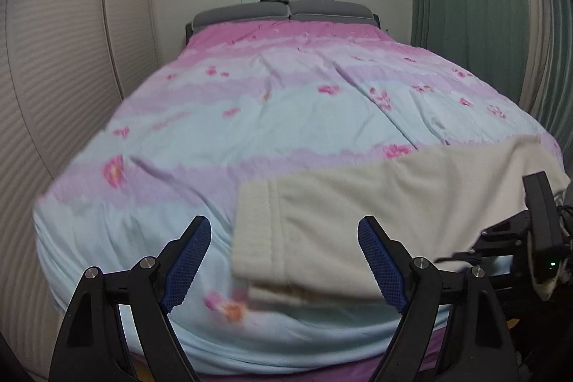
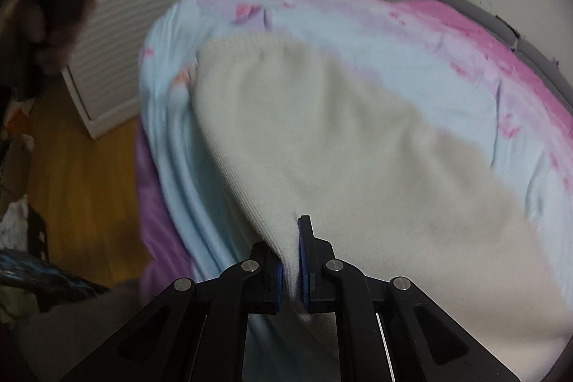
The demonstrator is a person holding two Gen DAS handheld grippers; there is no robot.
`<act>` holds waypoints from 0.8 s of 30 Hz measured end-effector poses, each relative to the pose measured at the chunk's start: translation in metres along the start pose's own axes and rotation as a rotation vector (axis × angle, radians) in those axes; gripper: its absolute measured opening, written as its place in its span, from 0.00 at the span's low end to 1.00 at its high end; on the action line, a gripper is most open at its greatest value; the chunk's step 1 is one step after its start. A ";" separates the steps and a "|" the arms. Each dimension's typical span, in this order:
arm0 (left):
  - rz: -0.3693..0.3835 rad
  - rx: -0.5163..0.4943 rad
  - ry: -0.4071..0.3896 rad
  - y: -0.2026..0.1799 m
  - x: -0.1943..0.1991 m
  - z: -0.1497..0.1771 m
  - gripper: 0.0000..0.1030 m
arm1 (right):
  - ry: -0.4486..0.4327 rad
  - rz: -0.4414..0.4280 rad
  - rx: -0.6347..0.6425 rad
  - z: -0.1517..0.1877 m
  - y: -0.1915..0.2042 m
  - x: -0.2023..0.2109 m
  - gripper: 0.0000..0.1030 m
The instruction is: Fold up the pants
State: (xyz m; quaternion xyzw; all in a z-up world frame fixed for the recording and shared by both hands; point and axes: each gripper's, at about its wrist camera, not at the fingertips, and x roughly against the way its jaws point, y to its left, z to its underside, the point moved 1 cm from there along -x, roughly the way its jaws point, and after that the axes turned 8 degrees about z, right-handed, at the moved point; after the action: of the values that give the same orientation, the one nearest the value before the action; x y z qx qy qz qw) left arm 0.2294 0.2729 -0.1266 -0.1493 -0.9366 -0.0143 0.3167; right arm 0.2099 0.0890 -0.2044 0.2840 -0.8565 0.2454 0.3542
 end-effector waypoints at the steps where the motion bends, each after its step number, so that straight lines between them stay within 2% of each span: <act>1: 0.007 0.016 -0.004 0.000 -0.003 0.004 0.82 | -0.003 0.008 -0.009 0.000 0.000 -0.005 0.09; 6: 0.017 0.076 -0.032 -0.005 -0.012 0.009 0.82 | 0.006 -0.010 -0.064 -0.001 -0.008 -0.010 0.14; 8: 0.018 0.077 -0.055 -0.013 -0.010 0.003 0.82 | -0.009 0.009 -0.104 0.000 -0.017 0.008 0.27; 9: 0.013 0.071 -0.066 -0.020 -0.010 -0.001 0.82 | -0.025 0.026 -0.116 0.002 -0.020 0.017 0.40; 10: 0.004 0.062 -0.074 -0.027 -0.010 -0.005 0.82 | -0.052 0.035 -0.139 0.004 -0.029 0.031 0.45; 13: -0.005 0.056 -0.095 -0.052 -0.015 -0.016 0.82 | -0.084 0.029 -0.187 0.010 -0.047 0.052 0.48; 14: 0.005 0.062 -0.104 -0.063 -0.018 -0.019 0.82 | -0.098 0.054 -0.237 0.019 -0.072 0.072 0.48; 16: 0.026 0.056 -0.111 -0.080 -0.024 -0.021 0.82 | -0.092 0.080 -0.275 0.027 -0.093 0.085 0.48; 19: 0.048 0.021 -0.122 -0.109 -0.034 -0.023 0.82 | -0.077 0.155 -0.389 0.060 -0.134 0.111 0.48; 21: 0.055 -0.001 -0.124 -0.127 -0.045 -0.023 0.82 | -0.065 0.177 -0.418 0.070 -0.144 0.115 0.48; 22: 0.057 -0.008 -0.120 -0.135 -0.051 -0.022 0.82 | -0.037 0.232 -0.485 0.095 -0.163 0.123 0.48; 23: 0.058 -0.012 -0.112 -0.140 -0.056 -0.021 0.82 | -0.037 0.232 -0.485 0.095 -0.163 0.123 0.48; 24: 0.060 -0.017 -0.102 -0.145 -0.062 -0.020 0.82 | -0.011 0.237 -0.537 0.113 -0.175 0.124 0.48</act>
State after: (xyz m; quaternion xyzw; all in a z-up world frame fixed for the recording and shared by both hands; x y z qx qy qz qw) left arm 0.2462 0.1150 -0.1374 -0.1807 -0.9464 -0.0048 0.2675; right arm 0.1999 -0.1457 -0.1446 0.0793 -0.9200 0.0481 0.3808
